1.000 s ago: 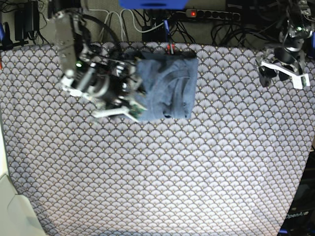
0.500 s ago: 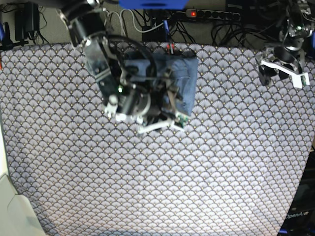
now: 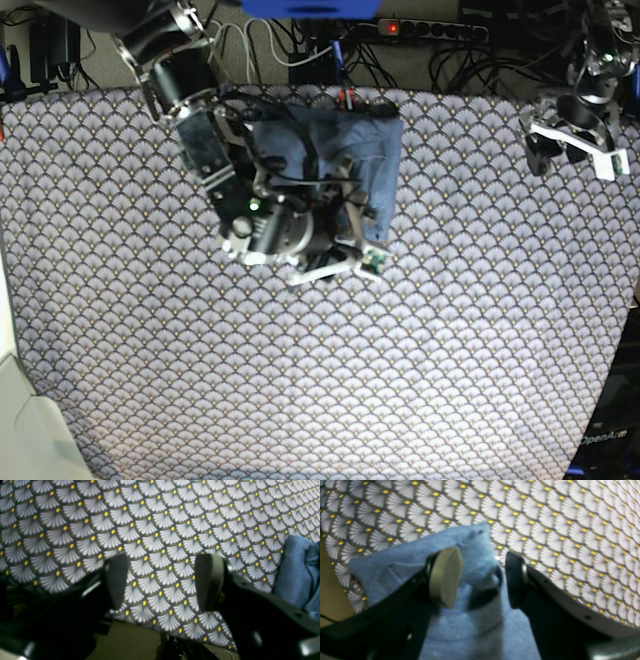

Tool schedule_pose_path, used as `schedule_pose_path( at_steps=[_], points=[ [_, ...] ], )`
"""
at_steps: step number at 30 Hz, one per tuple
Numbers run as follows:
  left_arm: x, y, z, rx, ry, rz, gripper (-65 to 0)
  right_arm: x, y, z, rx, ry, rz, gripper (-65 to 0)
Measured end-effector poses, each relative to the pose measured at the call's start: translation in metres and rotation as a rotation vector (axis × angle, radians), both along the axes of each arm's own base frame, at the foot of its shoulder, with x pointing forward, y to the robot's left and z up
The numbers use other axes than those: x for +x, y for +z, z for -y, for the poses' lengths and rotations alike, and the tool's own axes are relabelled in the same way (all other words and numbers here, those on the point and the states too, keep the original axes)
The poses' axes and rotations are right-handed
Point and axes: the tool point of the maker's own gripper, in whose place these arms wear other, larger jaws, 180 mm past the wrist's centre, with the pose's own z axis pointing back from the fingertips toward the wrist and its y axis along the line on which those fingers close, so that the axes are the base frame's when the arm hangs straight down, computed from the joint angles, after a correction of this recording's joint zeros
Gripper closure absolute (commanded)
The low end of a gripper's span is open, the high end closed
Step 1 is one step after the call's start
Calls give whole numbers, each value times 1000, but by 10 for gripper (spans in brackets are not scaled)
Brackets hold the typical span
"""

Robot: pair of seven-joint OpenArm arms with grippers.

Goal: Fold the T-shirt properly

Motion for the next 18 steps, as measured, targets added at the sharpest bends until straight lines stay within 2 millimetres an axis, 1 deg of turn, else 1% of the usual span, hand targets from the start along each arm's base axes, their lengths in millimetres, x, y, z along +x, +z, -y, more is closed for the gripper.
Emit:
schedule_pose_path(
  at_steps=[3,4,7,13,15,18],
  points=[
    [1,0,0,0,0,2,-413,-6,-17,1,-34,9,-46,-324],
    [1,0,0,0,1,2,-413,-7,-18,0,-30,11,-47,-324],
    [1,0,0,0,1,2,-413,-5,-13,-6,12,18,-31,-324],
    [1,1,0,0,1,4,-413,-5,-13,-6,10,19,-31,-320],
    [4,2,0,0,1,11,-413,-4,-16,-7,14,18,-38,-306],
    [5,3,0,-1,1,16,-413,-1,-29,-6,8,12,-75,-289]
  ],
)
